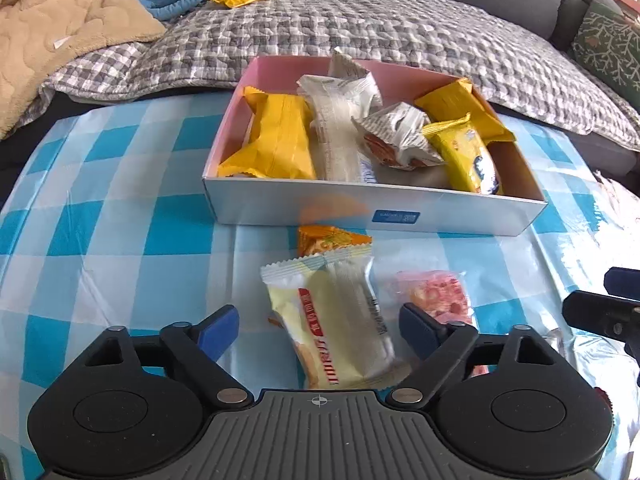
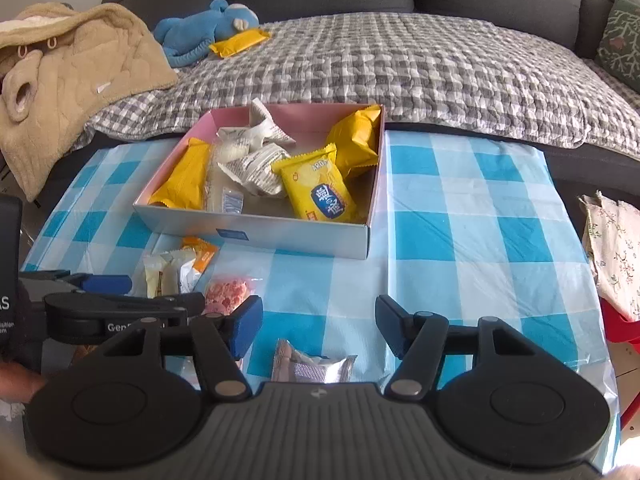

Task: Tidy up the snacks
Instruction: 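Grasp a white-and-red wrapped cake with the left tool while the right tool grasps a pink bar, then carry the wrapped cake in the left tool into the box while the right tool carries the pink bar there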

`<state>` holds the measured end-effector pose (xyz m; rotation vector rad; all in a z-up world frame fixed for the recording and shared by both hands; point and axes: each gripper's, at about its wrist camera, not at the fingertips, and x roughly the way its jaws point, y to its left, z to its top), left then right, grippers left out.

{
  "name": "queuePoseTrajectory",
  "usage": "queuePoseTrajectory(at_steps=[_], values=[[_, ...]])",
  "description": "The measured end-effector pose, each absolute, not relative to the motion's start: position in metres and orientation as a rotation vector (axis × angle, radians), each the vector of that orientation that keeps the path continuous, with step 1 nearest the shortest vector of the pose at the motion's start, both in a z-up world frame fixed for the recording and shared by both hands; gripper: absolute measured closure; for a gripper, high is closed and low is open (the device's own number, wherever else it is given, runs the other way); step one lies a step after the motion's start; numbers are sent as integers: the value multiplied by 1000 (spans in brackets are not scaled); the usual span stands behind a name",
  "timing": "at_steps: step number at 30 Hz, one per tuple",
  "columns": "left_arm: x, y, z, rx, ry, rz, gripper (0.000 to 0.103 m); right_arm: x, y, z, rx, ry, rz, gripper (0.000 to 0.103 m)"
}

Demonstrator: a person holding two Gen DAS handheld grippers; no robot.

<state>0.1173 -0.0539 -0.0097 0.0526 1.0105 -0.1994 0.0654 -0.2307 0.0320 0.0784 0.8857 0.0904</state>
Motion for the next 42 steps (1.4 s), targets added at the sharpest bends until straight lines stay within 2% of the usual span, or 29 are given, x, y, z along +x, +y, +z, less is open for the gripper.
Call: queuePoseTrajectory(at_steps=[2,4,11,15,27,33,35,37,42], values=[[119,-50,-16,29,1061,-196,53,65,-228,31,77,889,101,46],[117,-46,-17,9,1065,-204,57,64,-227,32,83,887,113,47],[115,-31,8,-77,1015,-215,58,62,-227,32,101,885,133,48],[113,-28,20,-36,975,-178,58,63,-228,27,101,903,127,48],[116,-6,24,-108,996,-134,58,70,-198,19,120,888,209,48],[119,19,34,-180,975,-92,58,77,-175,-1,111,928,237,44],[121,30,36,-206,969,-75,58,80,-166,-8,41,951,220,47],[123,42,38,-236,968,-55,58,82,-165,-9,6,968,222,73],[125,61,39,-284,964,-23,58,76,-195,27,191,877,253,74]])
